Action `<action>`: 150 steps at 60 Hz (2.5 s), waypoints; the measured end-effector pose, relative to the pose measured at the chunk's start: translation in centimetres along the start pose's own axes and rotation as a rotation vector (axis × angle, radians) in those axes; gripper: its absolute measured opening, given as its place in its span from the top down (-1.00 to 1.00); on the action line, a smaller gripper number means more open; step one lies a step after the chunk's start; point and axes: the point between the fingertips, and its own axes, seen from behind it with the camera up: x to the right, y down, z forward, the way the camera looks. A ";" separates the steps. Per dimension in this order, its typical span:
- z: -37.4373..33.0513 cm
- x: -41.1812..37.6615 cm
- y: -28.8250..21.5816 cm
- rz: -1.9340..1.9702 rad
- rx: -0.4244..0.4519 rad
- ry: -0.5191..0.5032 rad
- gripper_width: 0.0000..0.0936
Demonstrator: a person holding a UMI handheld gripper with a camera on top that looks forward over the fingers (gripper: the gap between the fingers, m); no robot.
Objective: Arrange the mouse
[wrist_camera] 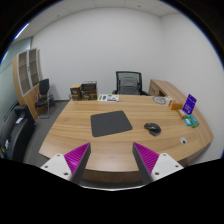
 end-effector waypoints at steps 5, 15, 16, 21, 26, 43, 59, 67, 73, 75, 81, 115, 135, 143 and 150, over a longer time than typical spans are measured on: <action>0.1 0.8 0.0 0.003 0.001 0.008 -0.85; 0.8 3.4 0.3 0.006 0.000 0.028 -0.84; 0.8 3.8 0.4 0.005 0.000 0.031 -0.84; 1.1 5.6 0.5 0.002 0.003 0.052 -0.84; 1.4 7.5 0.8 0.002 0.004 0.066 -0.84; 3.9 16.5 1.0 0.000 0.005 0.165 -0.84; 8.4 23.1 1.5 -0.001 0.003 0.189 -0.83; 11.5 25.8 2.0 0.006 -0.015 0.187 -0.84; 13.6 27.0 2.4 0.018 -0.031 0.179 -0.84; 14.5 27.4 2.4 0.021 -0.035 0.173 -0.84; 17.0 28.4 2.6 0.021 -0.047 0.159 -0.84; 29.7 29.4 2.9 -0.042 -0.113 0.085 -0.83; 34.2 30.0 1.1 -0.014 -0.108 0.055 -0.84; 35.7 30.6 0.3 0.009 -0.112 0.061 -0.83; 36.8 31.1 0.0 0.017 -0.121 0.071 -0.84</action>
